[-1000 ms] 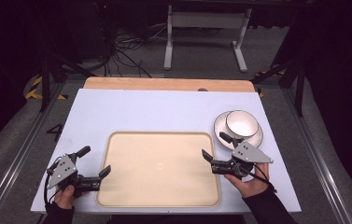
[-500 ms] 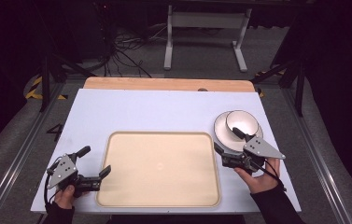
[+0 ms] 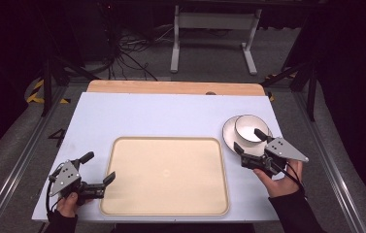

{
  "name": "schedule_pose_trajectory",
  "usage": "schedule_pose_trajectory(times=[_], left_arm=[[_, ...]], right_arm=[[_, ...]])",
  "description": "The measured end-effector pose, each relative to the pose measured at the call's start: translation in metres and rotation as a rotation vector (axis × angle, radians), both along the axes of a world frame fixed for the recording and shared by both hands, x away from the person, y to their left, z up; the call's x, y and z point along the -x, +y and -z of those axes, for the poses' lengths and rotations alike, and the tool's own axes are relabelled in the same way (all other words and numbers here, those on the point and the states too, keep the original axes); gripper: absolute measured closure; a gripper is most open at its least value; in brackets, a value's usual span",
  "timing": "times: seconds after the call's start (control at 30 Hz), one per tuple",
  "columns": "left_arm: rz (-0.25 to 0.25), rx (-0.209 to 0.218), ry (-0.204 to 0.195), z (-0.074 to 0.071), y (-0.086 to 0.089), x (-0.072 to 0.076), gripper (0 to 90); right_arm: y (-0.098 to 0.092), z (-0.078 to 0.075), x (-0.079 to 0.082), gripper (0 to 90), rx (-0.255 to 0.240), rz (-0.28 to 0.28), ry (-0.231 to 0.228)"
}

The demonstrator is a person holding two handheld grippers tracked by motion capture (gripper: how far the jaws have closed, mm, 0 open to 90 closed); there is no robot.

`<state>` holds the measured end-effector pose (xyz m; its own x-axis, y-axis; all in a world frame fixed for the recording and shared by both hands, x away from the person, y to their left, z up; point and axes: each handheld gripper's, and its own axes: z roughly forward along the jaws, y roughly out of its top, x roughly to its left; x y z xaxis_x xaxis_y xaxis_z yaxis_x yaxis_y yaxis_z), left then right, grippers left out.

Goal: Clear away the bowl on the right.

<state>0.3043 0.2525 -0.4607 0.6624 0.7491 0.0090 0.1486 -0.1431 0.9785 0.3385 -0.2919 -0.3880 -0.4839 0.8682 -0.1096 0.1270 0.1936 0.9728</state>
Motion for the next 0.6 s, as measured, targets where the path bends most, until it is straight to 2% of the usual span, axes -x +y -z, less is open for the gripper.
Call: schedule_pose_trajectory(times=[0.47, 0.6], left_arm=[[-0.002, -0.002, 0.003, 0.000, 0.000, 0.000, 0.1], [-0.002, -0.001, 0.002, 0.000, 0.000, 0.000, 0.1]], right_arm=[[-0.018, -0.003, -0.003, 14.4, -0.019, 0.095, 0.011], [-0.022, -0.003, -0.005, 14.3, -0.022, 0.141, 0.021]])
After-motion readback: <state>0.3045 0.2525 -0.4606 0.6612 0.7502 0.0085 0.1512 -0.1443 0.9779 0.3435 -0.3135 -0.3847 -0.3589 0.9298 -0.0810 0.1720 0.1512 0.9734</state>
